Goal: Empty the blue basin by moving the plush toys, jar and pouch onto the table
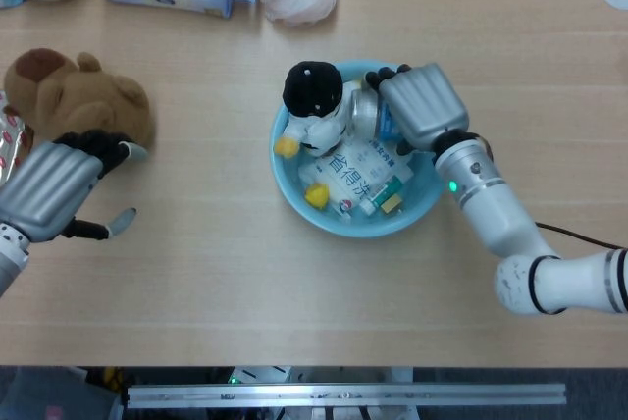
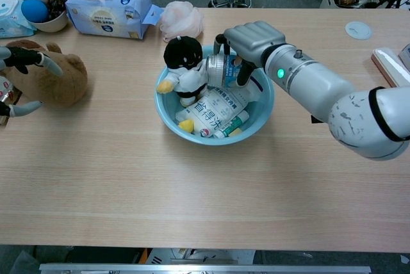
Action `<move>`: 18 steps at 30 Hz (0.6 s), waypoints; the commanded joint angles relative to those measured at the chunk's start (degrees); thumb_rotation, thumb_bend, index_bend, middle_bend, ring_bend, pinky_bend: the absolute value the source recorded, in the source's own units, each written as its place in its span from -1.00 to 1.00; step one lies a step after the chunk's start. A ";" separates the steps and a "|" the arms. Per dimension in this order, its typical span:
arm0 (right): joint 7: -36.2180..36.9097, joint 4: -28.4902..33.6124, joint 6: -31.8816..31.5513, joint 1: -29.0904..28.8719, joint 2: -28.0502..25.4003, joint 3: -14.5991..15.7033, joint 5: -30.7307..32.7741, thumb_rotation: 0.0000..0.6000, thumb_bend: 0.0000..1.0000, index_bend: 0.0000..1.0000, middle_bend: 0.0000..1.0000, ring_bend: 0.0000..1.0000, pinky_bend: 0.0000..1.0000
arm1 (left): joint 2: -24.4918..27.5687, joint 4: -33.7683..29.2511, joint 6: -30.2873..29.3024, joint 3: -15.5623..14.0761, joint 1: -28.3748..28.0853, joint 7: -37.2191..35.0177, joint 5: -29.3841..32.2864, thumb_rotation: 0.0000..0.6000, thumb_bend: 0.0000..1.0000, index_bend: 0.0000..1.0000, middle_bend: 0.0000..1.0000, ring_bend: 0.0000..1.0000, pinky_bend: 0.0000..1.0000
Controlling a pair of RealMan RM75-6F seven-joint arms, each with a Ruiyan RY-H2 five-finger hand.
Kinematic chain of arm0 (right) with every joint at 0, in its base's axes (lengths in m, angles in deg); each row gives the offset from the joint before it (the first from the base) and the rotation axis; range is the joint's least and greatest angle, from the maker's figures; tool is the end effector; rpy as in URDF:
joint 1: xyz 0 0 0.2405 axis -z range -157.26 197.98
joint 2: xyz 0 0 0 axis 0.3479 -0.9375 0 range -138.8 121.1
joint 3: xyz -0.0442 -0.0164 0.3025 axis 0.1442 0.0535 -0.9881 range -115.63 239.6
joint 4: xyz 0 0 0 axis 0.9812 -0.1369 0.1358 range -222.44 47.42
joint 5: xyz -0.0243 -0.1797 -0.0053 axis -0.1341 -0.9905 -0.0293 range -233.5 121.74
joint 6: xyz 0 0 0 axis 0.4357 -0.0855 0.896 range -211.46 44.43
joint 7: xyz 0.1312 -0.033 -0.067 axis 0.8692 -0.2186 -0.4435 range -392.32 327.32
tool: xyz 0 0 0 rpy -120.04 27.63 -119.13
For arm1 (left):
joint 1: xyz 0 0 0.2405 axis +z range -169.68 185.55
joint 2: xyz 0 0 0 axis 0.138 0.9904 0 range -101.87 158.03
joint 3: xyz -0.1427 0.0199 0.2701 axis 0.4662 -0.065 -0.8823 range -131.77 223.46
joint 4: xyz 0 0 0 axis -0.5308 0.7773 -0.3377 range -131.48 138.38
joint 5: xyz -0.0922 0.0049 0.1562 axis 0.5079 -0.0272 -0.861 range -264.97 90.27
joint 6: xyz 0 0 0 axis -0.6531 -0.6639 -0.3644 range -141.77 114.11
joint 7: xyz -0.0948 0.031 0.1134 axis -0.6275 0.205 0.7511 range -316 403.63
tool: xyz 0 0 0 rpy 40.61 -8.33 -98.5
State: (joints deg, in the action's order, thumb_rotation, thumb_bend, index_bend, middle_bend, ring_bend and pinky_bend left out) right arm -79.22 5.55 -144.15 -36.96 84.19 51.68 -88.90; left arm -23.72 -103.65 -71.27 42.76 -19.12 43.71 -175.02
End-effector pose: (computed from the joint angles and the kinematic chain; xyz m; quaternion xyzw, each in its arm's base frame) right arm -0.1115 -0.3909 -0.0245 0.7776 -0.3623 0.2715 0.4363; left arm -0.2548 0.2574 0.1814 -0.7738 -0.4046 -0.2957 0.3875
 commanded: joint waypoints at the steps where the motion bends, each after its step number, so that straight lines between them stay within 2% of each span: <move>1: 2.95 5.41 -0.53 1.74 -5.80 -1.09 -2.16 1.00 -0.26 0.06 -0.03 -0.02 0.47 | 0.12 -0.20 -0.14 0.17 0.06 0.31 0.16 0.36 -0.34 -0.56 -0.57 -0.63 -0.46; 6: 6.44 9.67 -1.39 4.63 -13.31 -1.03 -4.63 1.00 -0.26 0.06 -0.03 -0.02 0.47 | 0.17 -0.53 -0.47 0.27 0.29 0.54 0.15 0.39 -0.34 -0.56 -0.57 -0.63 -0.46; 9: 7.91 10.38 -1.39 6.48 -17.35 0.20 -6.03 1.00 -0.26 0.06 -0.03 -0.02 0.47 | 0.13 -0.59 -0.56 0.26 0.44 0.91 0.15 0.47 -0.34 -0.56 -0.57 -0.63 -0.46; 13: 9.24 8.66 0.90 7.84 -19.51 2.53 -7.05 1.00 -0.26 0.06 -0.03 -0.02 0.47 | 0.16 -0.88 -0.74 0.27 0.63 1.31 0.19 0.57 -0.34 -0.56 -0.57 -0.63 -0.45; 18: 9.68 3.68 3.84 8.47 -18.71 5.19 -7.38 1.00 -0.26 0.06 -0.03 -0.02 0.47 | 0.37 -1.39 -1.21 0.33 0.89 1.55 -0.08 0.59 -0.34 -0.56 -0.57 -0.63 -0.46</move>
State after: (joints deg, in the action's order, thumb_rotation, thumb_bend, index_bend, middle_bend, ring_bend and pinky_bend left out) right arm -69.83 11.12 -141.55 -28.91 65.07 55.69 -96.01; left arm -23.36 -105.04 -72.50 43.09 -18.23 45.25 -175.09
